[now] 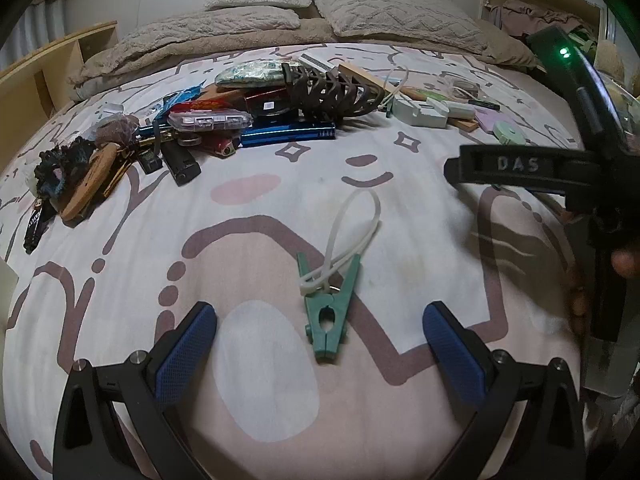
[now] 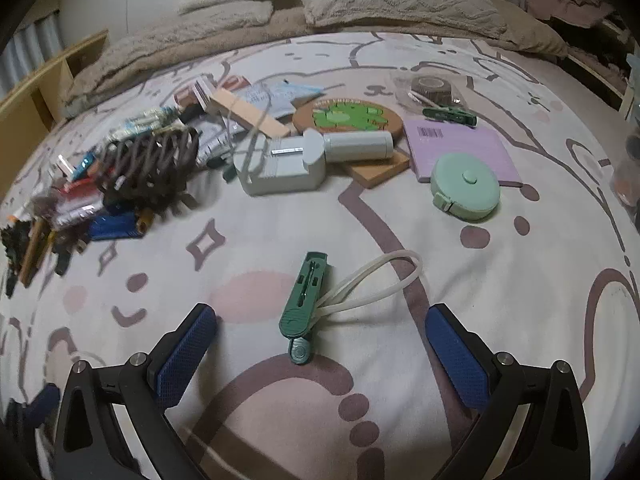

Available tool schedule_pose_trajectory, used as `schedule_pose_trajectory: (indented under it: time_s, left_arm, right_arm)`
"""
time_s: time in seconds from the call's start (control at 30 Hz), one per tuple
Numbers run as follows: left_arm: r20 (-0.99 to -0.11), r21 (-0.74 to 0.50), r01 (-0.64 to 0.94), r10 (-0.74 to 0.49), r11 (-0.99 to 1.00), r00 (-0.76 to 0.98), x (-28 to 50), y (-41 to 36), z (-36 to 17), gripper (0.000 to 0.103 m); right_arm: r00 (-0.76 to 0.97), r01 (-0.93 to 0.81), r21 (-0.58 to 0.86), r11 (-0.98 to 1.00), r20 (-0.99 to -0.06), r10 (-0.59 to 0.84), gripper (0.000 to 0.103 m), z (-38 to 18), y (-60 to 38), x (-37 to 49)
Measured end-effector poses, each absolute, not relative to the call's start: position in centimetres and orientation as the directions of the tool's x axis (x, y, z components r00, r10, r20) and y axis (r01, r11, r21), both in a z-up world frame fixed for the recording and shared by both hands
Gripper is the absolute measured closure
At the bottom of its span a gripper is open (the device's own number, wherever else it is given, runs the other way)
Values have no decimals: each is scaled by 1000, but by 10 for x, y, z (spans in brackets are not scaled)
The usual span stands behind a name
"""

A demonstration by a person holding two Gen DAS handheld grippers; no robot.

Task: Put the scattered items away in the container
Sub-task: 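Lower both tools toward the green clothespin with the white cable, then close the left and right grippers on the green clothespin together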

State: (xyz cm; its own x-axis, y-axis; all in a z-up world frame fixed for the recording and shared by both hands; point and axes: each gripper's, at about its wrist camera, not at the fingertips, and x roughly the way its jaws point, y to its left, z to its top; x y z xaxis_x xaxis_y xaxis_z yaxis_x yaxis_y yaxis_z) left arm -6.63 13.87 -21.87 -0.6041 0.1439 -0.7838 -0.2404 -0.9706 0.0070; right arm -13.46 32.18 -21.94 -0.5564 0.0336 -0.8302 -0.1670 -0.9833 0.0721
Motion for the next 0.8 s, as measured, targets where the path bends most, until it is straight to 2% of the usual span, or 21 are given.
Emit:
schedule_pose_trajectory:
  time_s: [0.17,0.33,0.5,0.63,0.8]
  left_arm:
    - [-785,12,-240,139,-971,-603,-66,139,-219,0]
    - [-811,-56,-220,173,-974,-558,-73,133,-219,0]
    - [-791,-67,-216,184,-974,-583,-70,131,-218,0]
    - [-766,-79,-208,193,-975,-613,-69,129,-213,21]
    - [-751,-102,-211,215,-972,-624,-70,126,-210,39]
  right_arm:
    - [-541,-166,34,-985,-839,62,0,-220,318,-136]
    - [-543,-167,23,-986,-837,72,0,-222,317,-136]
    - [-557,-165,42,-985,-829,58,0,-224,320,-136]
    - [-563,-164,58,-985,-825,45,0,-224,321,-136]
    - [-568,-167,59,-984,-822,47,0,-225,321,-136]
